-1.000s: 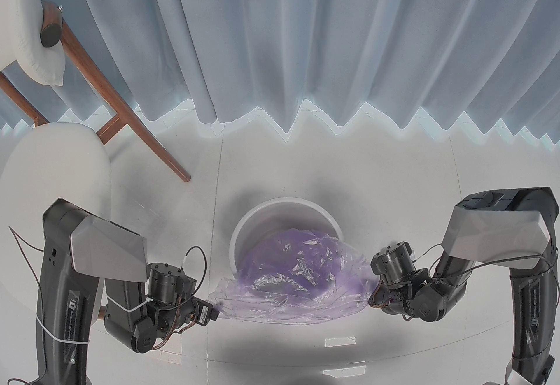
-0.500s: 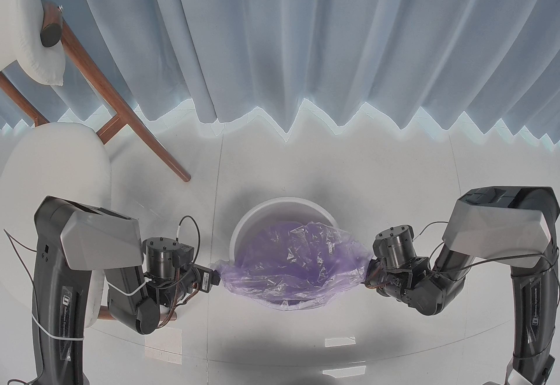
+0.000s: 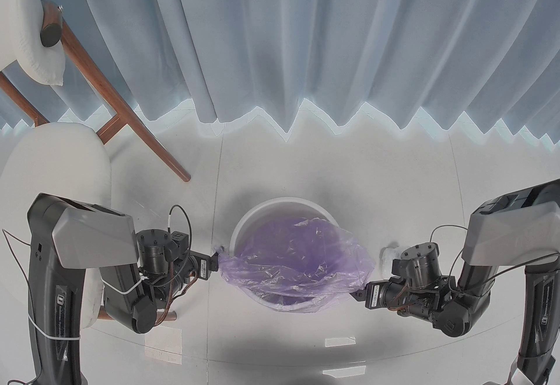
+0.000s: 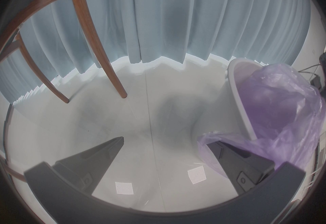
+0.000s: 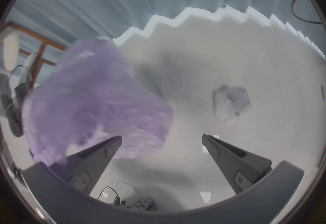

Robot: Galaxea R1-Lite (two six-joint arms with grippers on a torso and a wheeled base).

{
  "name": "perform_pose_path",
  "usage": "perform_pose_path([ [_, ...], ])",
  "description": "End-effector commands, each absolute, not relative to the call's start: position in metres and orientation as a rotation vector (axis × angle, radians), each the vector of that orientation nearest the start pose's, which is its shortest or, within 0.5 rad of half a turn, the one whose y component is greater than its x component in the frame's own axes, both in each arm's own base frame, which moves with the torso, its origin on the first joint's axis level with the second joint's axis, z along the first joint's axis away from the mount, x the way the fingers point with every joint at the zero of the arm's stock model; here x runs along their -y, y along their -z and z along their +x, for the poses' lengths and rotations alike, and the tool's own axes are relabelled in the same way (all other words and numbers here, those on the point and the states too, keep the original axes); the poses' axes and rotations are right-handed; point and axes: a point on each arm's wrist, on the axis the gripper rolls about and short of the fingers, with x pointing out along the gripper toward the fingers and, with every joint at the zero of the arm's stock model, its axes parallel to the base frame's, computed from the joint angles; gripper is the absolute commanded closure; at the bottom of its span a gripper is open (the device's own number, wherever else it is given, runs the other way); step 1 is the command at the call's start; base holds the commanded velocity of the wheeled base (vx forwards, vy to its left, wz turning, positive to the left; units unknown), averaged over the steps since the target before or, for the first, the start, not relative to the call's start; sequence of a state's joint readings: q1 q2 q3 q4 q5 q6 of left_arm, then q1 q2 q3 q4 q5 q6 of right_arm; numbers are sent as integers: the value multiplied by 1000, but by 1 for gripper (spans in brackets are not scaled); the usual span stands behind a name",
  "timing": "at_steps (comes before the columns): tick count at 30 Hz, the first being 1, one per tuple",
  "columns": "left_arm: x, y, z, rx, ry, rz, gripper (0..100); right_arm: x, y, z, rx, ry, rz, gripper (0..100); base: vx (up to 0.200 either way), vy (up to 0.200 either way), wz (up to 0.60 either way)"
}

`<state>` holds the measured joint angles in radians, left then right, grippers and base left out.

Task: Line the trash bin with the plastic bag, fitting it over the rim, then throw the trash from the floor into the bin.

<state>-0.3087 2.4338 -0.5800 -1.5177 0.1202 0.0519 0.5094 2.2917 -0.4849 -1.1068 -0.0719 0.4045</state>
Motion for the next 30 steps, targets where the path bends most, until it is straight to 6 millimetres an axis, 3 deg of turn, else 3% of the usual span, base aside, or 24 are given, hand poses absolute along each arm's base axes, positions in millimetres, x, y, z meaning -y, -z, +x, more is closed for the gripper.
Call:
perform_pose_path([
  [1, 109, 14, 318, -312, 240, 124, 0, -138, 5, 243, -573, -546, 73, 0, 0, 0, 0],
  [3, 109, 10, 315, -303, 244, 123, 0, -138, -1, 242, -466, -644, 11, 0, 0, 0, 0],
  [9, 107, 3, 311, -292, 244, 121, 0, -144, -11, 246, -366, -730, -80, 0, 0, 0, 0],
  [21, 105, -5, 304, -289, 244, 121, 0, -158, -22, 275, -239, -726, -57, 0, 0, 0, 0],
  [22, 105, -5, 304, -289, 244, 121, 0, -158, -22, 275, -239, -726, -57, 100, 0, 0, 0],
  [30, 104, -33, 291, -226, 334, 132, 0, -156, -28, 288, -194, -702, -44, 100, 0, 0, 0],
])
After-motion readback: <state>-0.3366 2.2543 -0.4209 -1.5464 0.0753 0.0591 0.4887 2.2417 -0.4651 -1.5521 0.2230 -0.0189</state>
